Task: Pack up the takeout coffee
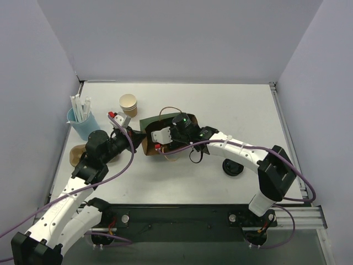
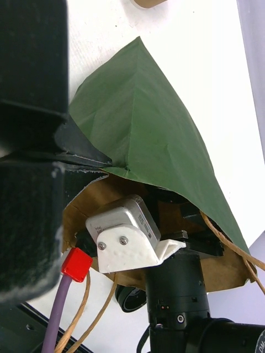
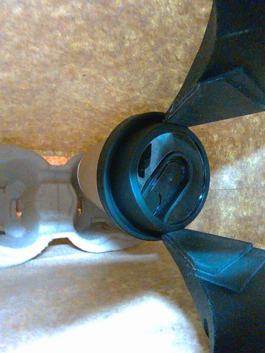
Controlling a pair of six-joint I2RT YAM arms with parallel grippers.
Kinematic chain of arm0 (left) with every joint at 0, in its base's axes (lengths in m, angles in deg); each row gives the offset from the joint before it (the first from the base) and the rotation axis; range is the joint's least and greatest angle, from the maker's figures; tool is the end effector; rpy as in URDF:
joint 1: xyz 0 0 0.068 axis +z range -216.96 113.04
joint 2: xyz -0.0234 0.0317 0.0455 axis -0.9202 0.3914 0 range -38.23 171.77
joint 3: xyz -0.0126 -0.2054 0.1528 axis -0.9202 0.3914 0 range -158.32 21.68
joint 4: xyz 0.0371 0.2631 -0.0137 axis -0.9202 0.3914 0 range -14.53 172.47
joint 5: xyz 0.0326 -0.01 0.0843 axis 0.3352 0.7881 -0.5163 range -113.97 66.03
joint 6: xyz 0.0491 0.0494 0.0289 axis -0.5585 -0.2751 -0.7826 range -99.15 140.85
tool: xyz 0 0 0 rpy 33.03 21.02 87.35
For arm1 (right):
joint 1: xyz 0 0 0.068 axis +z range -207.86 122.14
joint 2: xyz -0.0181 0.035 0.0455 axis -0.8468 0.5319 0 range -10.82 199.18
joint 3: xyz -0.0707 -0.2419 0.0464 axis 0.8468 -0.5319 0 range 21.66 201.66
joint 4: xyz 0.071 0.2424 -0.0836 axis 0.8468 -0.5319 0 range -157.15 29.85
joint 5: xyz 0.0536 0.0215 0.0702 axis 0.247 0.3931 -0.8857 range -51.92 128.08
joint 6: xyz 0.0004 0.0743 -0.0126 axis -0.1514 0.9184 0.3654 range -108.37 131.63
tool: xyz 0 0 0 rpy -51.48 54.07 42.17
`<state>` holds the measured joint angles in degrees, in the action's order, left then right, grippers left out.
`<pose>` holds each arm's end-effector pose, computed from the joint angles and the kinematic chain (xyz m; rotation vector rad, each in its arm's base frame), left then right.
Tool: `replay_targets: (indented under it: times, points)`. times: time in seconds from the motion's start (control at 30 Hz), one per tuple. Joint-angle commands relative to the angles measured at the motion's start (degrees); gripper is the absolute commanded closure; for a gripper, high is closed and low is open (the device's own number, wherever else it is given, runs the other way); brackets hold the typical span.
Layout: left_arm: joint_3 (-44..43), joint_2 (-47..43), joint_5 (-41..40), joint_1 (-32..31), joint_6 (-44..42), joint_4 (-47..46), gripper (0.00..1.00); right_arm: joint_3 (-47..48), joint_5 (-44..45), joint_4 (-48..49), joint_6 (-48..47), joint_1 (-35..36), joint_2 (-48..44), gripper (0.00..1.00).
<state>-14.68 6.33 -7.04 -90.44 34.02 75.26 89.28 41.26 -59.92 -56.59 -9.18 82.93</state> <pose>0.2069 -0.1100 0.2917 0.3814 1.7167 -0.7230 0.2738 0.3061 0.2436 -1.7138 1.0934 -0.2715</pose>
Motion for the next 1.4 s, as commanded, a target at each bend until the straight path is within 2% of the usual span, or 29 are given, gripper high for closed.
replay_targets:
  times: [0.0, 0.23, 1.37]
  points:
    - [-0.6, 0.1, 0.2, -0.5, 1.2, -4.2, 1.0, 2.3, -0.6, 0.3, 0.1, -0.6, 0.5, 0.73]
    - [0.1, 0.4, -0.6, -0.6, 0.2, -4.4, 1.0, 1.4, -2.3, -3.7, 0.6, -0.8, -0.7, 0.73]
    - [0.1, 1.0, -1.2, -2.1, 1.5, -4.7, 1.0, 1.8, -2.4, -2.3, -0.4, -2.1, 2.4, 0.73]
